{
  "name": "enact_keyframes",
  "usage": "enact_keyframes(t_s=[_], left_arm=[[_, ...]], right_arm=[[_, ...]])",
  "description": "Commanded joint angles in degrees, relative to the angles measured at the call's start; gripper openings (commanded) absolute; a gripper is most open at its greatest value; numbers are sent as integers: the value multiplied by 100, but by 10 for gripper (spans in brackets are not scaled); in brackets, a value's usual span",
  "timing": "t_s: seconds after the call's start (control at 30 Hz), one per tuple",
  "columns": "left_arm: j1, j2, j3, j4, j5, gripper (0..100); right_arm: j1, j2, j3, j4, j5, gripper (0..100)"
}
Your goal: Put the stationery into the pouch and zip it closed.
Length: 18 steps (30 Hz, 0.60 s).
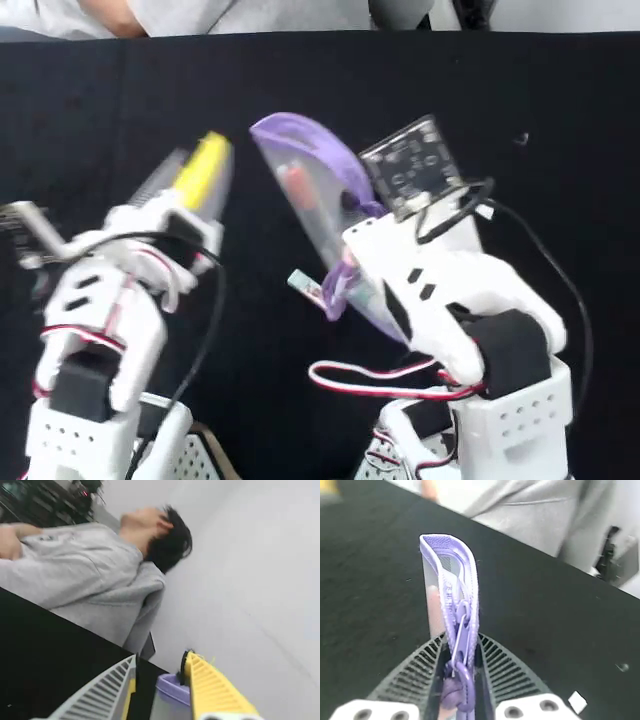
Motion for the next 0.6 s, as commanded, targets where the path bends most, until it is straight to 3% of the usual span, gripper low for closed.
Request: enact_keyframes(t_s=[0.0,0.2,0.33,0.57], left_arm=[[-286,334,-620,185,-44,167],[-286,1890,-1543,1073,-70,167],[-180,2998,-2132,1618,-457,167],[998,4009,-2633,2629,-1090,167]], right_arm=[[325,-119,-66,-202,193,12],[378,-119,-75,-211,202,12],[712,-119,-75,-352,202,12],[1714,-92,-92,-580,237,12]])
